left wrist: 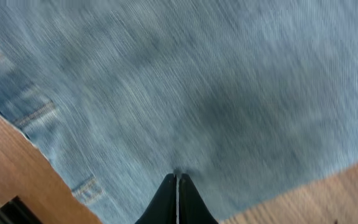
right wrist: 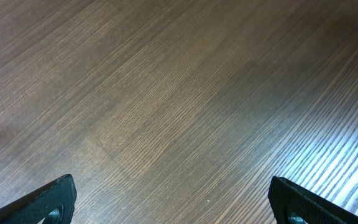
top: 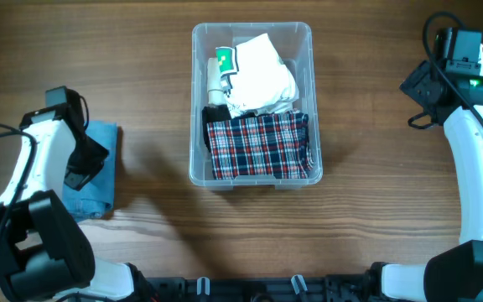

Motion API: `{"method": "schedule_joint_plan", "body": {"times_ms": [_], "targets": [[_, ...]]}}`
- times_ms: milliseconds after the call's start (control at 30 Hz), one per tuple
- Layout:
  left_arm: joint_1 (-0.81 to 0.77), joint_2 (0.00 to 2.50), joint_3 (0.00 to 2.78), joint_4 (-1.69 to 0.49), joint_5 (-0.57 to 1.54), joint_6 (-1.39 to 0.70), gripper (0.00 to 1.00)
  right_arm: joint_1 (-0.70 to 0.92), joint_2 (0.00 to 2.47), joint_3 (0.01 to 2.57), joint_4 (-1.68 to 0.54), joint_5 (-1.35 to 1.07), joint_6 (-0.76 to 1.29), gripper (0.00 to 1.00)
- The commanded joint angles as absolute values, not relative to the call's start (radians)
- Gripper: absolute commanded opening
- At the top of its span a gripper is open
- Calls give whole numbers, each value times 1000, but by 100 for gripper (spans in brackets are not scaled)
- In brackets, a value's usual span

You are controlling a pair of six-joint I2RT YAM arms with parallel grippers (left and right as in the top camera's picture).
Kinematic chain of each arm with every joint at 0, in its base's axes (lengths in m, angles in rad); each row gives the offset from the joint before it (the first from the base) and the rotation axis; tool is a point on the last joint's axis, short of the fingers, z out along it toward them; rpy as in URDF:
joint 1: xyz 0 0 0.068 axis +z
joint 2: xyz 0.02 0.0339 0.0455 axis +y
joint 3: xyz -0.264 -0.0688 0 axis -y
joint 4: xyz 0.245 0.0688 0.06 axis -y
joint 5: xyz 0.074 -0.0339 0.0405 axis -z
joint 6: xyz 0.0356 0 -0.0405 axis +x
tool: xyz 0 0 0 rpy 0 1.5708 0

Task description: Pack container

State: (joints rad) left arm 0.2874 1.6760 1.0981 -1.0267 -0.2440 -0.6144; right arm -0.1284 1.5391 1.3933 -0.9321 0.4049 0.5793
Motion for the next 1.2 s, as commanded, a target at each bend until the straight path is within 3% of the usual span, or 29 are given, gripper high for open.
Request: {"method": "schedule_joint_plan", "body": {"times_ms": [0,467,1167], "targets": [[325,1686,1092,-1008,-278,-636,4,-133,1547,1383,-927,418,583,100],[340,1686,1009,-963,-245,-637,4,-133,1547,1383,-927,418,583,99],[273,1736,949,-635,45,-645,4,-133,1547,1383,-927,418,583,100]]}}
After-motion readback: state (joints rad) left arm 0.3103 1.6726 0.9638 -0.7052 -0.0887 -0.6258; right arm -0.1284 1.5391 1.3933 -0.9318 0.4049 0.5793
